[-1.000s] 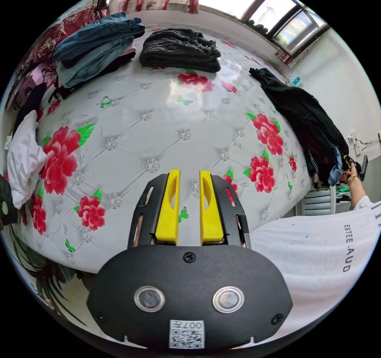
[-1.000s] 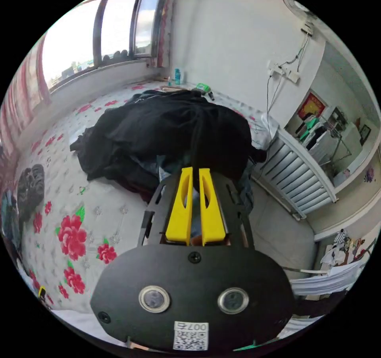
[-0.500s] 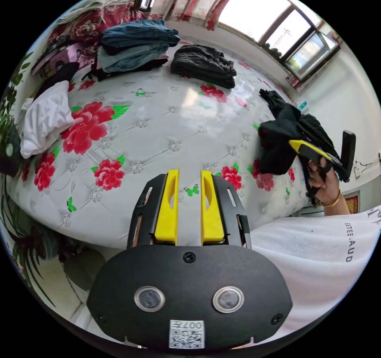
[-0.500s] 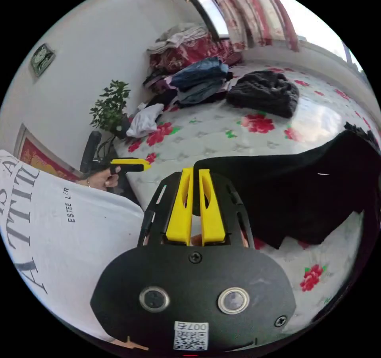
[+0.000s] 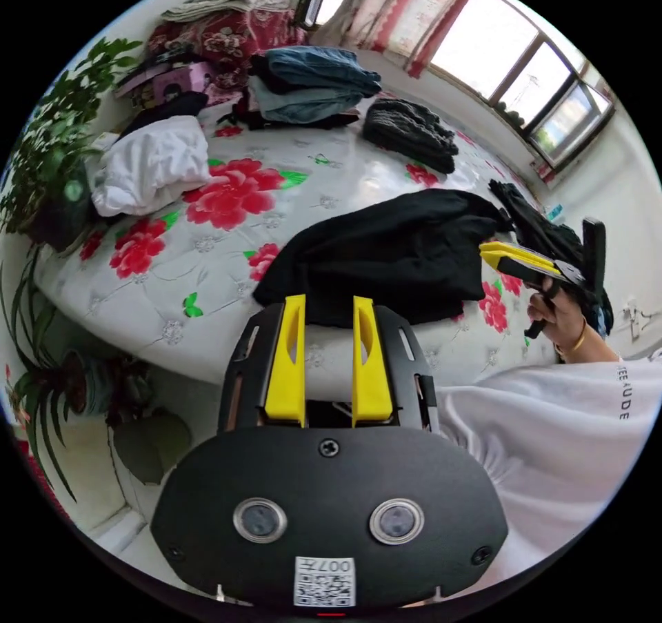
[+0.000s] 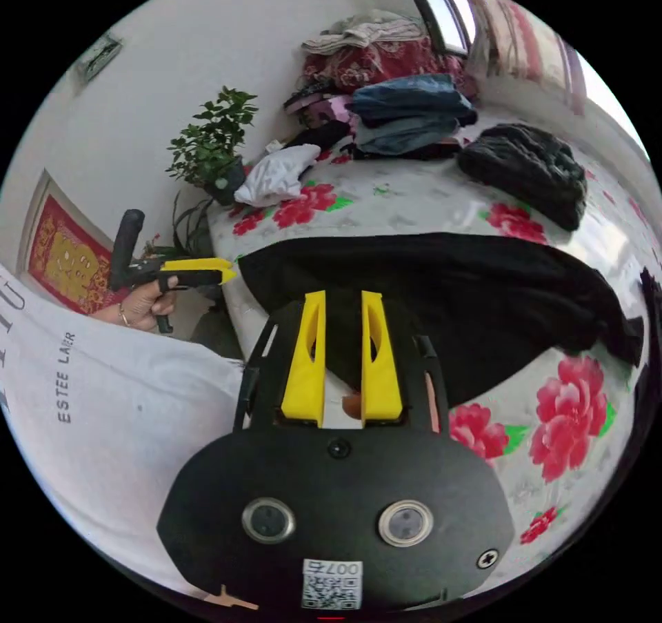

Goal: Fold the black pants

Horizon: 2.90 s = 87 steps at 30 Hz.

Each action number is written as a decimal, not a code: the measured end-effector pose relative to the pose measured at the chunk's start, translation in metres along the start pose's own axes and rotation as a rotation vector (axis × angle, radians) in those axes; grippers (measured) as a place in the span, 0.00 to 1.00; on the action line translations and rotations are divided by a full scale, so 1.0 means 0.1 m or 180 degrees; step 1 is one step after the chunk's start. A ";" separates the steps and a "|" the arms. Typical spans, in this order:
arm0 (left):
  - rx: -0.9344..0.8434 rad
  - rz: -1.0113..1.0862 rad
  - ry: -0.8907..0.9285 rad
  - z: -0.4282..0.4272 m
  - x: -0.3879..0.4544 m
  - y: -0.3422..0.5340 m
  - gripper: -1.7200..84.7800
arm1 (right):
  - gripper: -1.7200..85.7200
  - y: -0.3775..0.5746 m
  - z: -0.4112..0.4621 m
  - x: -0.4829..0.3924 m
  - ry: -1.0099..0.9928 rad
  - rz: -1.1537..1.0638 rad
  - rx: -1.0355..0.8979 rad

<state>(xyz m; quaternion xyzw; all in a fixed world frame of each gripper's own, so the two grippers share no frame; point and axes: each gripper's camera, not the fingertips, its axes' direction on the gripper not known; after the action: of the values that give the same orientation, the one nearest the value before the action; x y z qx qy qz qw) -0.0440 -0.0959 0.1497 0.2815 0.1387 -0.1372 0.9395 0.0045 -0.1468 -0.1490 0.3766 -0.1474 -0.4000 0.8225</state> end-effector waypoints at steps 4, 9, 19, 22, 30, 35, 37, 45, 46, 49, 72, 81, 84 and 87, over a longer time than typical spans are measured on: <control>-0.0283 0.0709 0.0495 0.43 0.62 -0.31 0.15 | 0.05 0.26 0.03 0.69 0.0537 0.0599 -0.0211; -0.0669 0.1780 -0.0196 1.07 1.40 -0.49 0.15 | 0.04 0.24 0.48 0.95 0.0614 0.0841 -0.0589; -0.1045 0.1512 -0.1243 0.69 0.28 -0.74 0.09 | 0.02 -0.02 1.31 -0.14 -0.1305 -0.0453 -0.1293; -0.1126 0.0560 -0.1618 0.37 -0.49 -0.89 0.08 | 0.02 -0.09 1.19 -0.03 -0.1355 -0.0423 -0.1190; -0.0460 -0.0475 -0.1268 -0.45 -0.94 -0.38 0.09 | 0.02 0.15 0.00 1.50 0.0598 0.1154 0.0144; -0.0598 -0.0709 -0.0808 -0.13 -0.67 -0.30 0.11 | 0.02 0.19 0.12 2.10 0.1535 0.1411 -0.0433; -0.0725 -0.0711 -0.0953 0.06 -0.52 -0.43 0.11 | 0.02 0.14 0.28 2.17 0.1581 0.1383 -0.0676; -0.1463 0.0035 -0.2020 0.14 -0.51 -0.65 0.04 | 0.02 0.54 0.32 1.74 0.2260 0.0505 -0.1129; -0.1589 -0.0014 -0.2118 0.08 -0.65 -0.56 0.03 | 0.02 0.73 0.24 1.70 0.2282 0.0599 -0.1117; -0.1588 -0.0366 -0.1698 -0.20 -0.97 -0.29 0.02 | 0.02 1.04 0.01 1.65 0.1992 0.0964 -0.1168; -0.0758 -0.0155 -0.0850 0.40 -0.60 -2.16 0.06 | 0.14 -0.59 -0.03 3.10 0.1567 0.1356 -0.0737; -0.0388 0.0191 -0.0733 -0.09 -0.55 -2.25 0.06 | 0.13 -0.73 -0.72 3.61 0.1543 0.1676 -0.0289; -0.0230 0.0347 -0.0831 -0.22 -0.56 -2.42 0.10 | 0.12 -0.78 -0.72 3.64 0.1223 0.1532 -0.0325; -0.0334 0.0406 -0.0750 -0.03 -0.59 -2.67 0.13 | 0.10 -0.87 -0.46 3.63 0.1294 0.1347 -0.0635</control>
<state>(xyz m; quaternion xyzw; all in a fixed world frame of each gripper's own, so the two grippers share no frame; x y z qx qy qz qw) -0.1888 -0.2988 0.0361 0.2222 0.0162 -0.1019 0.9695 0.2129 -0.4370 -0.2656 0.3273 -0.0150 -0.1488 0.9330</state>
